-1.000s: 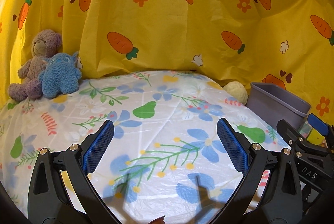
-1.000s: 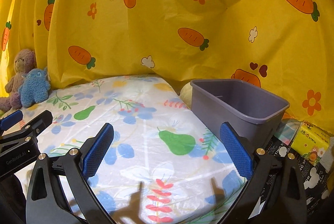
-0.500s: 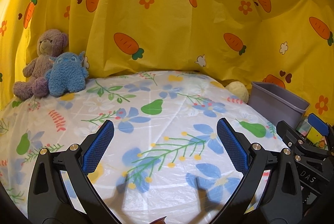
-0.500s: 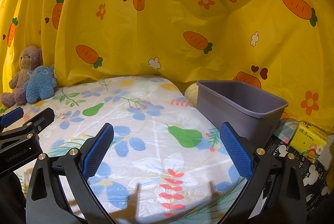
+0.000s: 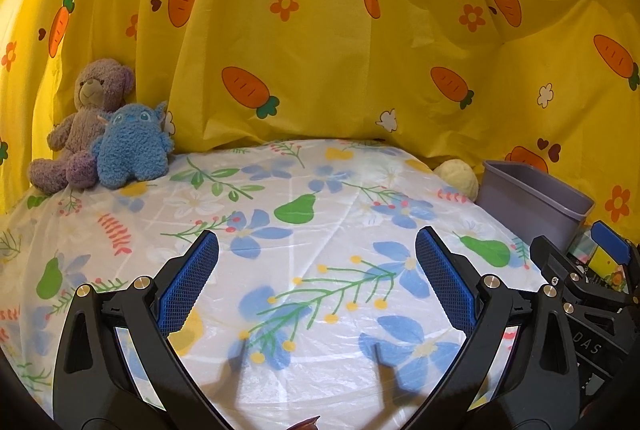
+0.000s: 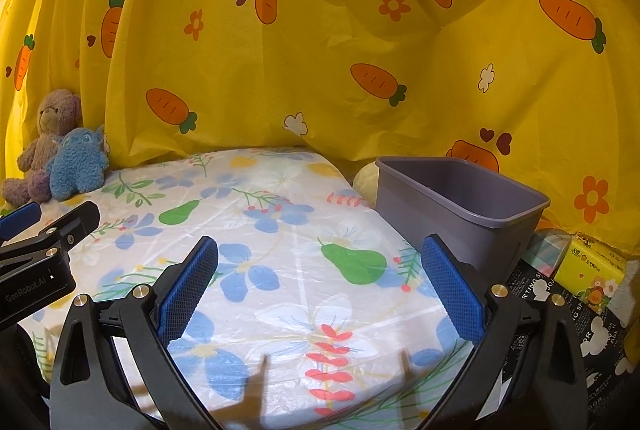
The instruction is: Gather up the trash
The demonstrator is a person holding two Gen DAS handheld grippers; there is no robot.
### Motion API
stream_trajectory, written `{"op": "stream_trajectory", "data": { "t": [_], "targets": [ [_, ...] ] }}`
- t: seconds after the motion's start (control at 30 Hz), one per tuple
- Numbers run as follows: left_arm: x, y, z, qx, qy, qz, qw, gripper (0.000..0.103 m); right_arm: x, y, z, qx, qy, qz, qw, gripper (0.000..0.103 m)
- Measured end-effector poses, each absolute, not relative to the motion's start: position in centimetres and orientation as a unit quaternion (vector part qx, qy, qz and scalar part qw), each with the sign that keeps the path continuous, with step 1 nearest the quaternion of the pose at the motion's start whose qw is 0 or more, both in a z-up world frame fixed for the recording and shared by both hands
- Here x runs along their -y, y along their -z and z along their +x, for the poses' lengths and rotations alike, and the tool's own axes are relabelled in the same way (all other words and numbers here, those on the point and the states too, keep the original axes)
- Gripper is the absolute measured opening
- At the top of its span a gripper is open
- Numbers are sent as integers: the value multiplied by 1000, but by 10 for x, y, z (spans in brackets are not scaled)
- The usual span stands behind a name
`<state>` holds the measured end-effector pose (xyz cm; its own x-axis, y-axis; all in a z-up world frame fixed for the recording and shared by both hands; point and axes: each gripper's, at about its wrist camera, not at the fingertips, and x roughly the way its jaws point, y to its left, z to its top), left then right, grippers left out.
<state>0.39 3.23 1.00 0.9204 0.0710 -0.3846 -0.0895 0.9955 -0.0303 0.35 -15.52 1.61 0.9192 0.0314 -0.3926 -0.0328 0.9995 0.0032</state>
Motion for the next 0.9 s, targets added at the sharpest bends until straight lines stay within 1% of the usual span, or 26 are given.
{"op": "stream_trajectory", "data": {
  "t": [0.9],
  "targets": [
    [-31,-11,8,-197,-40,-21,979,97,152,-17,5,-199,-17,-1,980,97]
  ]
}}
